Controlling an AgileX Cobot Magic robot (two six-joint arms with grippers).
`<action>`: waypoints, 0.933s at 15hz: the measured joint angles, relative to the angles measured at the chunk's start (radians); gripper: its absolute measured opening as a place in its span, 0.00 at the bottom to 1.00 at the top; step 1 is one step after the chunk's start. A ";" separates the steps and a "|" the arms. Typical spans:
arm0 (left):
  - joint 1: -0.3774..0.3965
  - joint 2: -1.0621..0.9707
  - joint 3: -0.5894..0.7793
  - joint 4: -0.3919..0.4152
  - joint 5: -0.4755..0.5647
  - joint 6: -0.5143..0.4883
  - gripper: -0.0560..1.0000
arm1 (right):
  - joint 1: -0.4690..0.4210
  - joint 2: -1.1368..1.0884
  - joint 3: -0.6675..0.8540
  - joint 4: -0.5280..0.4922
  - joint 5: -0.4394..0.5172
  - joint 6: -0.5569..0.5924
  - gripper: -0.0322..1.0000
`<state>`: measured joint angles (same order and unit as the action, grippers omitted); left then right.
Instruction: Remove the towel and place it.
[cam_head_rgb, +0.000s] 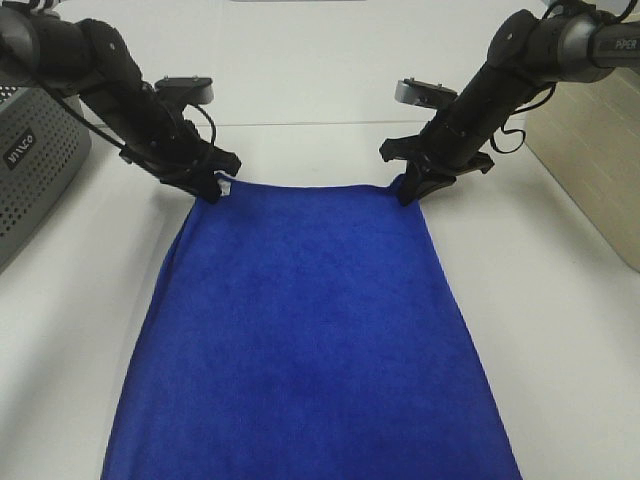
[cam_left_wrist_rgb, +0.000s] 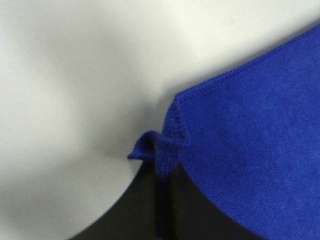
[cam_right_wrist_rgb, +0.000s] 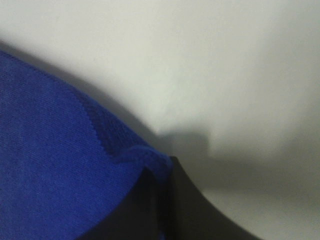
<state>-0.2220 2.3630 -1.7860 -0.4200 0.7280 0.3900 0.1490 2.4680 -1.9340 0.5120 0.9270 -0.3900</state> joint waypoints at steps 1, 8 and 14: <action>0.000 0.000 -0.035 0.000 -0.006 0.000 0.06 | 0.000 0.000 -0.030 -0.001 -0.011 0.000 0.05; 0.000 0.000 -0.207 0.038 -0.125 0.000 0.06 | 0.000 -0.002 -0.226 -0.001 -0.117 -0.004 0.05; 0.000 0.034 -0.224 0.060 -0.265 0.001 0.06 | 0.000 -0.002 -0.231 0.064 -0.266 -0.141 0.05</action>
<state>-0.2220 2.3970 -2.0100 -0.3600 0.4630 0.3910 0.1490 2.4660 -2.1650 0.5760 0.6610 -0.5310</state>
